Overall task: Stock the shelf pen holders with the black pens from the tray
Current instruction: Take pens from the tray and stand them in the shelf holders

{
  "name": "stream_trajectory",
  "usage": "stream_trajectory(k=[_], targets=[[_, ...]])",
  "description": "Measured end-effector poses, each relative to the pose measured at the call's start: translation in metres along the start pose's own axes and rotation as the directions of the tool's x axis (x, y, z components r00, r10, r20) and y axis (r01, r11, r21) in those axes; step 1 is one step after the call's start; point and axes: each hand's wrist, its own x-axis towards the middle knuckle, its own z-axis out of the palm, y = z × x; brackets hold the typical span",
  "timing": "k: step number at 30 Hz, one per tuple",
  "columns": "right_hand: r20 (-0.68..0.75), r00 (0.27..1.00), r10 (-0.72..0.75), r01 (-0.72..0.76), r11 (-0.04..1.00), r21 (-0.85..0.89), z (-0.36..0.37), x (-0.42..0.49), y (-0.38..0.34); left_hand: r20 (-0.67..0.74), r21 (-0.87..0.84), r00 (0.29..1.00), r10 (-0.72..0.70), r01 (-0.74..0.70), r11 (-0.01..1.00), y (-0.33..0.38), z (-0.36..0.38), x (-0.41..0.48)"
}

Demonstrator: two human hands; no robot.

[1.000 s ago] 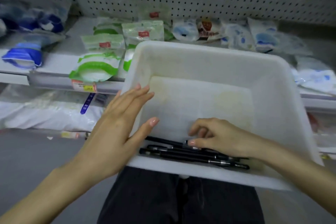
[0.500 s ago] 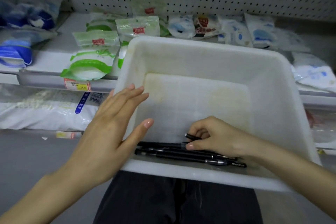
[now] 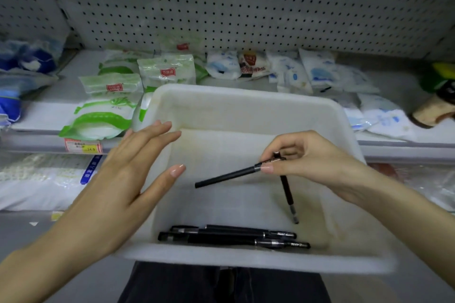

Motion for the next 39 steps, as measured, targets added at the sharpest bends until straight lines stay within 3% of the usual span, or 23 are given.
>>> stream_trajectory(k=[9,16,18,21,25,27,34,39], targets=[[-0.199,0.965,-0.173,0.193,0.977,0.086,-0.049,-0.013,-0.042,-0.125,0.062,0.979,0.159,-0.152,0.986,0.038,-0.024,0.06],[-0.354,0.861,-0.366,0.421,0.902,0.092,-0.102,-0.049,-0.114,-0.204,0.164,0.893,0.402,-0.374,0.913,0.116,-0.065,0.122],[-0.413,0.784,-0.463,0.518,0.855,0.024,-0.122,-0.062,-0.141,-0.216,0.214,0.856,0.47,-0.429,0.878,0.139,-0.074,0.143],[-0.519,0.605,-0.604,0.625,0.764,-0.161,-0.157,-0.081,-0.179,-0.185,0.31,0.825,0.534,-0.466,0.828,0.165,-0.079,0.172],[-0.623,0.309,-0.718,0.65,0.638,-0.413,-0.202,-0.088,-0.214,-0.114,0.463,0.834,0.54,-0.436,0.772,0.177,-0.074,0.206],[-0.647,0.233,-0.726,0.664,0.605,-0.439,-0.218,-0.082,-0.222,-0.11,0.508,0.834,0.541,-0.421,0.752,0.177,-0.072,0.218],[-0.623,0.215,-0.752,0.65,0.587,-0.483,-0.235,-0.045,-0.232,-0.145,0.527,0.833,0.533,-0.391,0.755,0.17,-0.068,0.236],[-0.616,0.245,-0.749,0.641,0.601,-0.476,-0.238,-0.029,-0.232,-0.143,0.529,0.841,0.522,-0.381,0.758,0.162,-0.064,0.24]])
